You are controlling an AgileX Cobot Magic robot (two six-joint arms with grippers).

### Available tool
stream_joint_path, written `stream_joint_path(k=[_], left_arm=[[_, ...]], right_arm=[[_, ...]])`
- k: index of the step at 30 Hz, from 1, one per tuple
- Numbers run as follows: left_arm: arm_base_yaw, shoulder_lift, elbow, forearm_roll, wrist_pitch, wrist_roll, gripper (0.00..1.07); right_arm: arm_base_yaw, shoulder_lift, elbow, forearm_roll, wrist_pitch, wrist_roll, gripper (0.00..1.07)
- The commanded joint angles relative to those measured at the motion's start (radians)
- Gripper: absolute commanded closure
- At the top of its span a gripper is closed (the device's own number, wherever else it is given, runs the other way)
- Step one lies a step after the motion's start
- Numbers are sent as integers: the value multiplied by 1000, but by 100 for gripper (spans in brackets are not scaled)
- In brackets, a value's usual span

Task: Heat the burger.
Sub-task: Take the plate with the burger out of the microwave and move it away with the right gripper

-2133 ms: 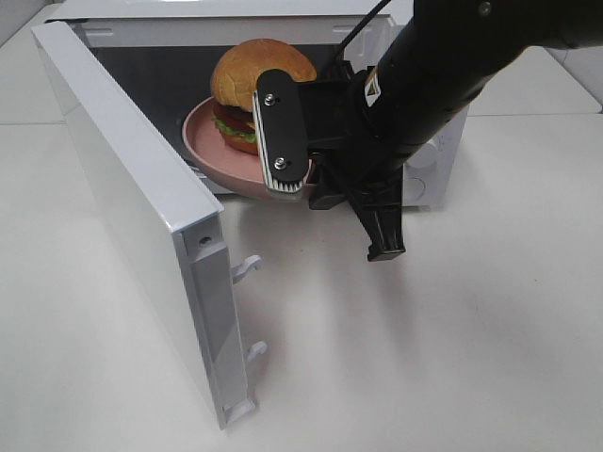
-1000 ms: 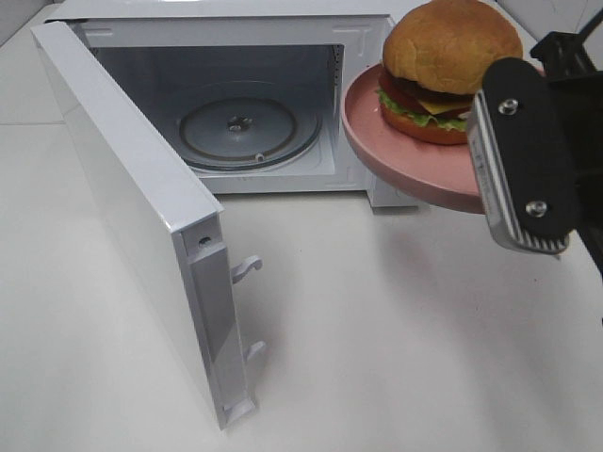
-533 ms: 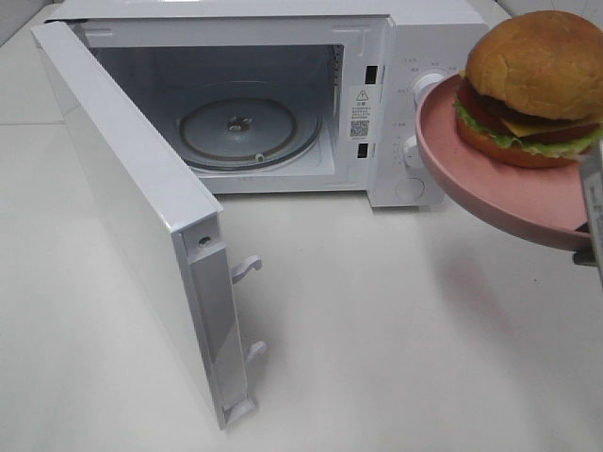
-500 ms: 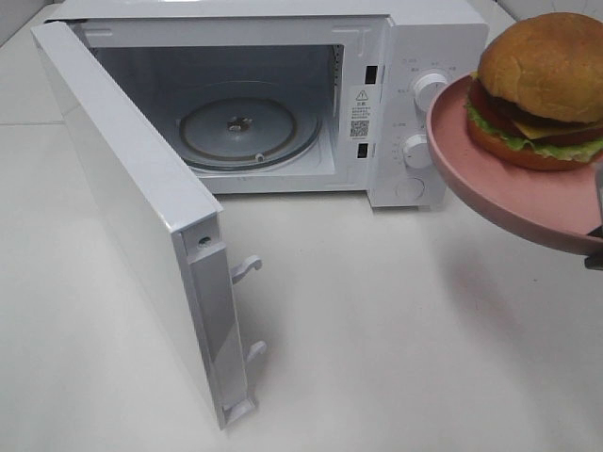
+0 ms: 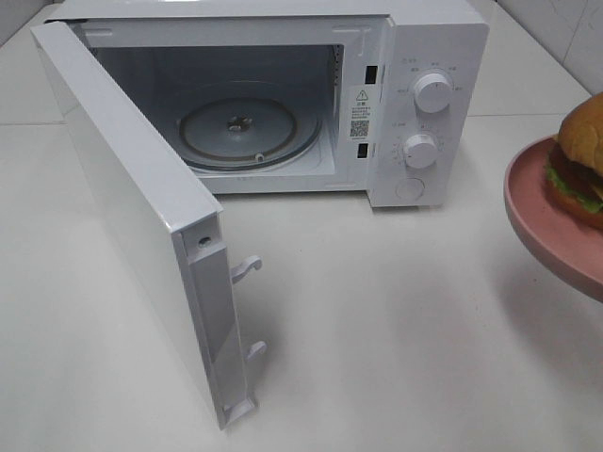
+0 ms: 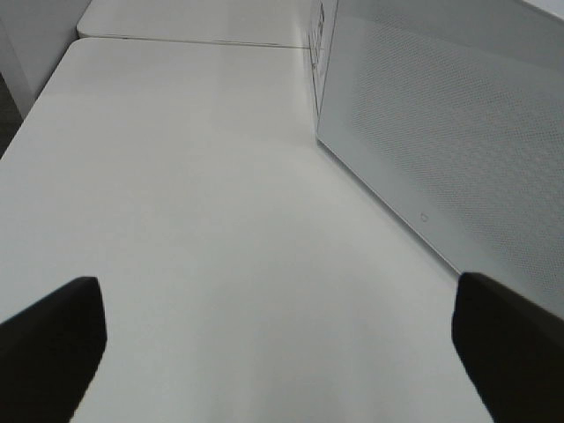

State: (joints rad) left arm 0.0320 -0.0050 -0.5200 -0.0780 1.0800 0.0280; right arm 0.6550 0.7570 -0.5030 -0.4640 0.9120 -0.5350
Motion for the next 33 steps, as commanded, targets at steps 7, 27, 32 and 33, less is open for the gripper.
stream_joint_path(k=[7, 27, 32, 33], left_arm=[[1, -10, 3, 2, -9, -3, 7], [1, -9, 3, 1, -9, -3, 7], [1, -9, 3, 1, -9, -3, 7], [1, -9, 3, 1, -9, -3, 7]], right_arm=[[-139, -8, 43, -167, -121, 189, 107], [-445, 179, 66, -339, -185, 614, 106], [-484, 288, 66, -365, -238, 733, 106], [-493, 310, 66, -368, -248, 768, 106]])
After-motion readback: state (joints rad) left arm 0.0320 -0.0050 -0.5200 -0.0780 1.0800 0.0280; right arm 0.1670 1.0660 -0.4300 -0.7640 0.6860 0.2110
